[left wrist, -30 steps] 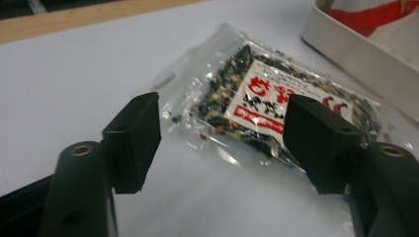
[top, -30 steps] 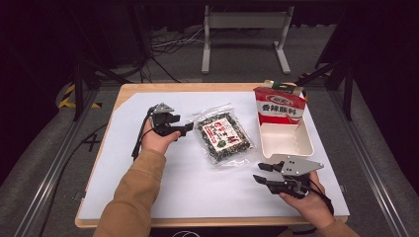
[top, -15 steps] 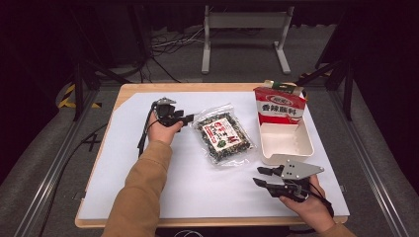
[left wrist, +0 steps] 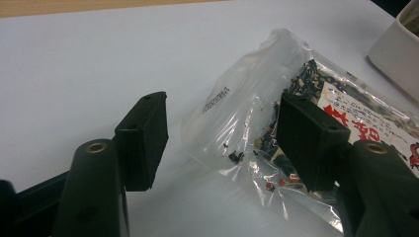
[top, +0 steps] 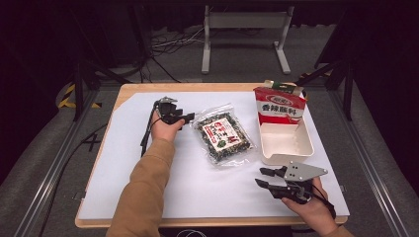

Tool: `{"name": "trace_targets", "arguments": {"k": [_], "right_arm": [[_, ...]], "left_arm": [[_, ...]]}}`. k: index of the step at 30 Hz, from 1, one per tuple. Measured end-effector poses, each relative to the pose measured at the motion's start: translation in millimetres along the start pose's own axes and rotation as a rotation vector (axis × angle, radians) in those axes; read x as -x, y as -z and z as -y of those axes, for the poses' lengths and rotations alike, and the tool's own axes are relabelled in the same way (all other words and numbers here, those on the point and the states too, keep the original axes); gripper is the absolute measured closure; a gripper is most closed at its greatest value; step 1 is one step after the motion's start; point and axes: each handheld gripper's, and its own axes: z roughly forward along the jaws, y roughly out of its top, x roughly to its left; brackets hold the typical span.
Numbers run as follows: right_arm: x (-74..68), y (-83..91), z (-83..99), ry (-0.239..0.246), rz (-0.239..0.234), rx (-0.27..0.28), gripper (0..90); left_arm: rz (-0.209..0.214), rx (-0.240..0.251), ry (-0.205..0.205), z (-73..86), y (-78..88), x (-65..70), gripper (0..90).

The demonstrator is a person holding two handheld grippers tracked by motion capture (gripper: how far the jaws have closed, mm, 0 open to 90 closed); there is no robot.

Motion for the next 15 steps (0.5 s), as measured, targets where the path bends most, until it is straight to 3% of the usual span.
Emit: {"name": "trace_targets", "arguments": {"k": [7,15], "right_arm": [[10.1,-1.0,1.9,-0.053,-0.01,-0.023,59.1],[10.6,-1.6,2.2,-0.057,-0.017,-0.019,58.4]], "left_arm": [[-0.007,-0.022,-0.019,-2.4,-9.9,-1.5,36.5],[0.009,-0.043,0.035,0.8,-15.2,-8.3,36.2]]}}
